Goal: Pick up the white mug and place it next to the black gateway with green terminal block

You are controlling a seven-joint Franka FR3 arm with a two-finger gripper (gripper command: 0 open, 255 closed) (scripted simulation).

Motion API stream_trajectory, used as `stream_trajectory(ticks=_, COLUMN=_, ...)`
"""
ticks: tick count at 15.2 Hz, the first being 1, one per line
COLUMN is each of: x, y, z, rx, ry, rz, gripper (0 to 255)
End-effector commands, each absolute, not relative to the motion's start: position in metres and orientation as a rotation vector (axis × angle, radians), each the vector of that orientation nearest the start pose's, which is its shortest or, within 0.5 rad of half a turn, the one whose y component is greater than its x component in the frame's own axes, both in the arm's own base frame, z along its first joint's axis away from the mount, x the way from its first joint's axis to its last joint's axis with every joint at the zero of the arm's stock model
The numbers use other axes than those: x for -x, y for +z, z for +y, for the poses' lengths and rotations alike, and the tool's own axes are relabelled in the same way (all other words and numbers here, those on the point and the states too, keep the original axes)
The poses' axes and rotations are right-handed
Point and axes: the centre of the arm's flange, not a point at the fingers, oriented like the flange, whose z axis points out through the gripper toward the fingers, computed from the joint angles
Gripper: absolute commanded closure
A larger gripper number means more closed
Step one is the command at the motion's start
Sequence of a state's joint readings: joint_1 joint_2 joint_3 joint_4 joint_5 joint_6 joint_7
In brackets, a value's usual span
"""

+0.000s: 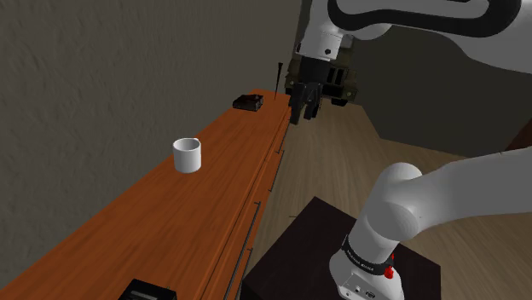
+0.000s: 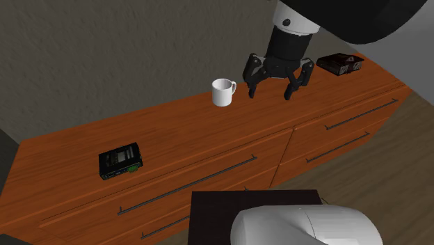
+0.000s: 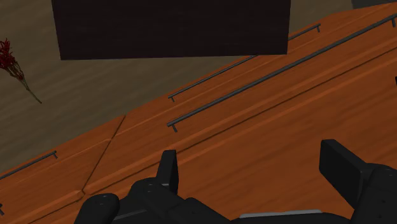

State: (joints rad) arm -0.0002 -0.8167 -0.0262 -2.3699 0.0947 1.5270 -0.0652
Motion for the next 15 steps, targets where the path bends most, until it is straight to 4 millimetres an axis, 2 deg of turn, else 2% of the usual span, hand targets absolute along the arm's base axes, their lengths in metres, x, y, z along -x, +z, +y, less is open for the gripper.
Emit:
stream_trajectory(ticks=1, x=-0.294, y=0.590, z=0.000, rx=3.026, ry=0.033, rz=-0.076, gripper=0)
stream_trajectory(ticks=15, x=-0.448, y=0.514, z=0.075, rx=3.074, ry=0.035, rz=0.007, gripper=0)
